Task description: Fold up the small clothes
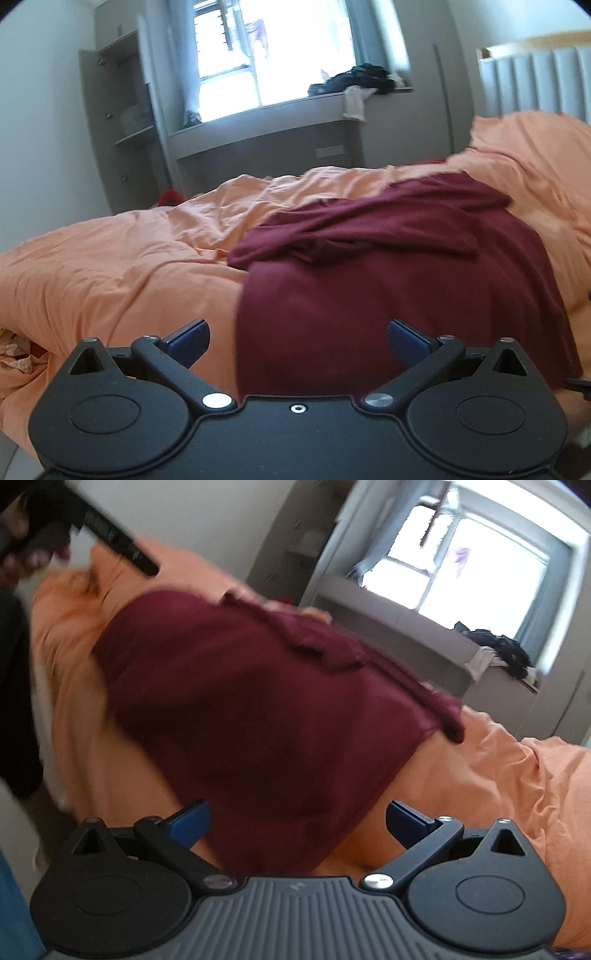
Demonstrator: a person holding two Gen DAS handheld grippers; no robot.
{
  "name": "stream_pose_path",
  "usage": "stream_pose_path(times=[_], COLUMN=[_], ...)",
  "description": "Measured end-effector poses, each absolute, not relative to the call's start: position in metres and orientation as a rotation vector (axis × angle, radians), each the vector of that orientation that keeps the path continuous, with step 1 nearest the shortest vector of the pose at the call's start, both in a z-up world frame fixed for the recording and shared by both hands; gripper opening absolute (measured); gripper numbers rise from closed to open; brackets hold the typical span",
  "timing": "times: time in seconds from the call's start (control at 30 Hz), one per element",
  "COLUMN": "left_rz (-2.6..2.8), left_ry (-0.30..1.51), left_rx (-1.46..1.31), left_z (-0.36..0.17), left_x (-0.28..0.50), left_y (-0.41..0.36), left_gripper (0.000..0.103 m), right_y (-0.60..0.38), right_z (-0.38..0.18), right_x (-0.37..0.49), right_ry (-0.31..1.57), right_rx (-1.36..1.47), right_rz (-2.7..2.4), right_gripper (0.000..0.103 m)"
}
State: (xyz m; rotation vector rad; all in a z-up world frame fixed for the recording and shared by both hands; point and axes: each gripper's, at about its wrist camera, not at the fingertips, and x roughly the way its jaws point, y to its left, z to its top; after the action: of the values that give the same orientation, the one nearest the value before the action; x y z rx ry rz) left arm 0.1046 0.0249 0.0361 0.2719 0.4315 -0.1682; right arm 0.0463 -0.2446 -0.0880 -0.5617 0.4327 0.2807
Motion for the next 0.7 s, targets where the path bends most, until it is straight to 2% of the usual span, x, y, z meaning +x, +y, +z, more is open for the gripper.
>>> stream_pose_path(times=[0.17, 0.47, 0.53, 0.63, 0.7], left_rz=[-0.21, -0.201, -0.202, -0.207, -0.217], left_ry=[0.455, 0.489, 0.491, 0.493, 0.485], left_rx=[0.289, 0.263, 0.252, 0.242, 0.247], left_z=[0.018, 0.008, 0.007, 0.005, 0.004], left_x=[0.086, 0.083, 0.083, 0.082, 0.08], left_y=[0.019, 0.028, 0.03, 0.032, 0.033], left_gripper=[0.103, 0.103, 0.103, 0.103, 0.103], right_y=[-0.223, -0.214, -0.21, -0.202, -0.201], right_z=[-0.11, -0.137, -0.142, -0.153, -0.154], right_x=[0.044, 0.039, 0.037, 0.034, 0.033], right_ry=[0.465, 0.429, 0.425, 0.411, 0.416], right_rx=[-0.709, -0.947, -0.977, -1.057, -1.066], right_rz=[0.205, 0.097, 0.11, 0.134, 0.161], right_gripper=[0.102, 0.076, 0.067, 0.048, 0.016])
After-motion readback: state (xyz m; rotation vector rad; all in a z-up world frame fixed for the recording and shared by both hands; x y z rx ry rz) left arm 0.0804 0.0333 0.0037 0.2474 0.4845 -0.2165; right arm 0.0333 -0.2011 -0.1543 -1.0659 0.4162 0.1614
